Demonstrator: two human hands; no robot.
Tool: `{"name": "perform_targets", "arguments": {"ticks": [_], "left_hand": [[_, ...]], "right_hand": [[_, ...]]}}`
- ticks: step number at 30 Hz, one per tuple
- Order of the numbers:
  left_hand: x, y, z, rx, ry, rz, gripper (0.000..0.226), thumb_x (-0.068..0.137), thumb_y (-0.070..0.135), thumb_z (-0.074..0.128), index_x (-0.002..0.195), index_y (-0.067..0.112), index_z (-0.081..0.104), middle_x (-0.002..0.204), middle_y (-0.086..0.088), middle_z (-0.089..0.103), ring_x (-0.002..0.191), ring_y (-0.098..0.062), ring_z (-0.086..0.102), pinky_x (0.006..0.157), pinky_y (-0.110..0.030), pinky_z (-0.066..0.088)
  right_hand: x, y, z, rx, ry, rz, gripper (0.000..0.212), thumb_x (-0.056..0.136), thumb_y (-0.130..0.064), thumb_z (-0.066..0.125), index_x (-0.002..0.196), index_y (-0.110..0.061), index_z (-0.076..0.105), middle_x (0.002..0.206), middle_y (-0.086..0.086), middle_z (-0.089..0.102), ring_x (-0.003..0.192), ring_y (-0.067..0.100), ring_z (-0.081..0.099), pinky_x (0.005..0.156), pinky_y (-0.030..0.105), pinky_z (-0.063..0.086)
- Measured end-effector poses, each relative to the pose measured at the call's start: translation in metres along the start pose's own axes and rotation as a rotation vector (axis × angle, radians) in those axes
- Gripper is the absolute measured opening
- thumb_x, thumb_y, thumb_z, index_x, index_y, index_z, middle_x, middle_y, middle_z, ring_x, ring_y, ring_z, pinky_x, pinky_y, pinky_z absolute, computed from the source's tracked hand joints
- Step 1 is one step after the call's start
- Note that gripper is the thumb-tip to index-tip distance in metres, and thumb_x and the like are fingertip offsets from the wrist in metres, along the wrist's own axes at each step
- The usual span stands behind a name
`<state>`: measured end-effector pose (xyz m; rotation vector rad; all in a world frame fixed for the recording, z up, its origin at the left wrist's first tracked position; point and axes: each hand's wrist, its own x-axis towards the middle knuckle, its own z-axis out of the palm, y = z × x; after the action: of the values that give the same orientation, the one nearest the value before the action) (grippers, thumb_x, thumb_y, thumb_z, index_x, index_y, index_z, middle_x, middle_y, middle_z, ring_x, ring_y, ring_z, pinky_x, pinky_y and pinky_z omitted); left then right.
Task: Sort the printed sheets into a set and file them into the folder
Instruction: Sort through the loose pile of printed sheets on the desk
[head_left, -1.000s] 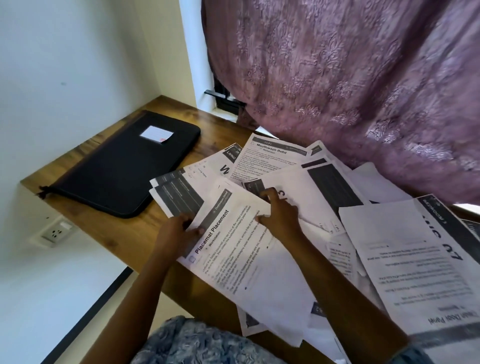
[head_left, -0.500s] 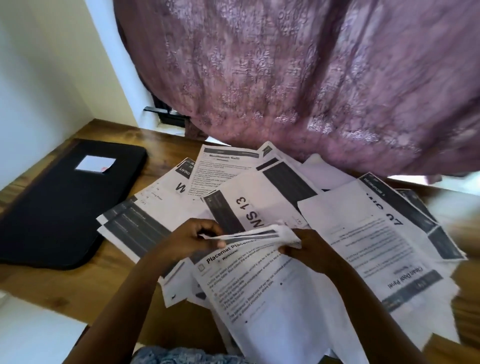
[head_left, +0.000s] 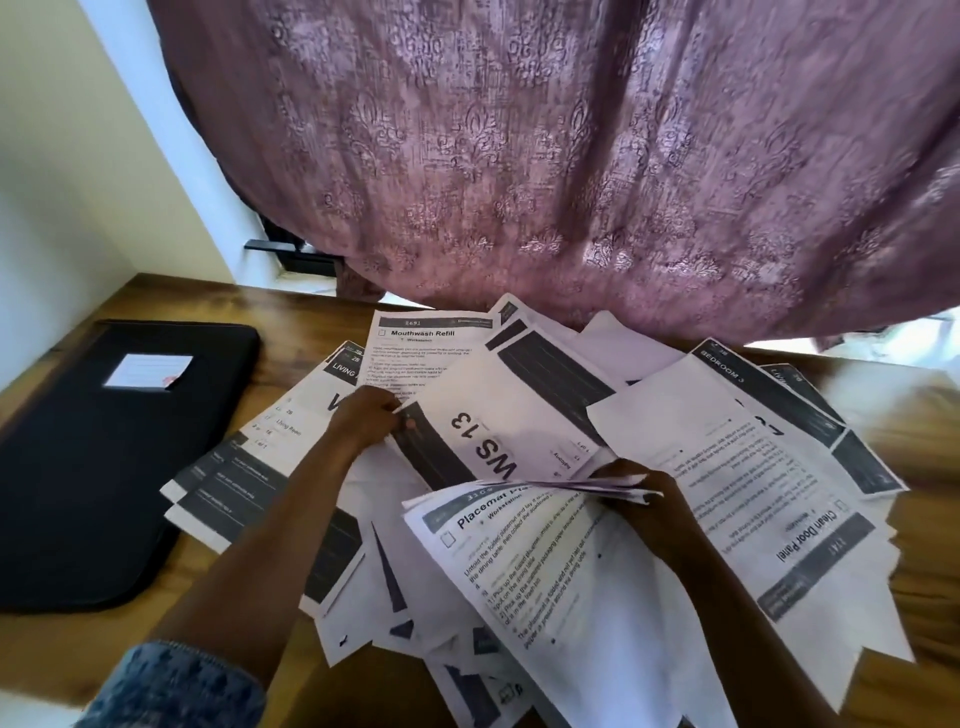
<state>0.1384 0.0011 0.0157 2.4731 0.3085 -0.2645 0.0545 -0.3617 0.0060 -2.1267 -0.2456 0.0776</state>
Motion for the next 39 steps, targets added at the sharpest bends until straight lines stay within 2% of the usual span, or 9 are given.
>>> {"name": "perform_targets", "arguments": {"ticks": [3,8,13,19,24,29,31,37,39], "left_hand": [[-0.007,0.004,-0.031,-0.267,0.041,-0.024,0.007,0.087,0.01,0.067,0.093,0.013,0.067,0.095,-0.006,0.067,0.081,-0.021,0.062,0.07,-0.032,0.053],[-0.008,0.003,-0.101,-0.398,-0.045,0.109,0.013,0.083,0.0,0.069,0.087,0.011,0.065,0.084,-0.009,0.069,0.077,-0.022,0.062,0.063,-0.029,0.052],[0.021,0.009,-0.147,-0.174,-0.212,0.238,0.026,0.075,0.014,0.08,0.099,0.012,0.073,0.094,-0.002,0.074,0.088,-0.017,0.068,0.083,-0.024,0.053],[0.074,0.002,-0.107,-0.044,-0.283,0.224,0.076,0.04,0.074,0.079,0.091,0.018,0.074,0.096,-0.003,0.073,0.094,-0.02,0.067,0.093,-0.039,0.051],[0.093,-0.002,-0.076,-0.155,-0.293,0.194,0.025,0.069,0.033,0.085,0.073,0.016,0.067,0.074,0.009,0.069,0.075,-0.002,0.061,0.073,-0.018,0.044],[0.094,-0.01,-0.069,-0.247,-0.378,0.226,0.012,0.084,0.008,0.072,0.08,0.017,0.064,0.061,0.021,0.065,0.061,0.01,0.059,0.065,-0.004,0.044],[0.099,-0.018,-0.066,-0.295,-0.414,0.22,0.009,0.086,0.011,0.07,0.089,0.02,0.069,0.076,0.02,0.071,0.076,0.008,0.064,0.08,-0.01,0.048],[0.094,-0.011,-0.066,-0.443,-0.453,0.167,0.01,0.095,0.024,0.057,0.097,0.019,0.066,0.088,0.009,0.073,0.085,-0.005,0.066,0.082,-0.02,0.051],[0.092,-0.012,-0.072,-0.446,-0.465,0.133,0.033,0.094,0.047,0.053,0.109,0.019,0.066,0.107,0.002,0.071,0.1,-0.01,0.065,0.099,-0.035,0.048]], "right_hand": [[0.001,-0.006,-0.005,0.104,-0.001,-0.039,0.017,0.077,-0.017,0.068,0.092,-0.009,0.073,0.091,-0.001,0.073,0.088,0.021,0.069,0.079,0.033,0.054],[0.016,-0.042,-0.019,0.123,-0.08,-0.111,0.01,0.084,-0.019,0.068,0.091,-0.018,0.074,0.091,0.0,0.071,0.087,0.019,0.068,0.076,0.027,0.053],[0.052,-0.082,-0.019,-0.058,-0.233,-0.147,0.039,0.072,-0.071,0.06,0.095,-0.041,0.067,0.09,-0.011,0.069,0.086,0.013,0.066,0.078,0.031,0.052],[0.119,-0.089,0.027,-0.257,-0.255,-0.003,0.043,0.077,-0.027,0.077,0.112,-0.005,0.065,0.111,0.011,0.067,0.101,0.028,0.062,0.086,0.036,0.048],[0.156,-0.083,0.062,-0.247,-0.251,0.155,0.055,0.074,-0.022,0.08,0.121,-0.005,0.055,0.12,0.011,0.061,0.105,0.025,0.057,0.08,0.026,0.041],[0.169,-0.08,0.084,-0.186,-0.345,0.237,0.049,0.075,-0.016,0.079,0.12,-0.008,0.06,0.11,0.005,0.061,0.098,0.02,0.057,0.08,0.026,0.043],[0.173,-0.081,0.089,-0.108,-0.36,0.237,0.044,0.074,-0.011,0.079,0.115,-0.012,0.063,0.109,0.004,0.064,0.104,0.023,0.061,0.083,0.028,0.048],[0.186,-0.094,0.107,-0.036,-0.415,0.285,0.054,0.073,-0.008,0.079,0.118,-0.015,0.051,0.115,0.001,0.055,0.107,0.023,0.054,0.089,0.032,0.046],[0.188,-0.097,0.107,-0.003,-0.415,0.301,0.057,0.071,-0.006,0.08,0.116,-0.019,0.046,0.113,0.0,0.052,0.106,0.021,0.054,0.087,0.032,0.047]]}}
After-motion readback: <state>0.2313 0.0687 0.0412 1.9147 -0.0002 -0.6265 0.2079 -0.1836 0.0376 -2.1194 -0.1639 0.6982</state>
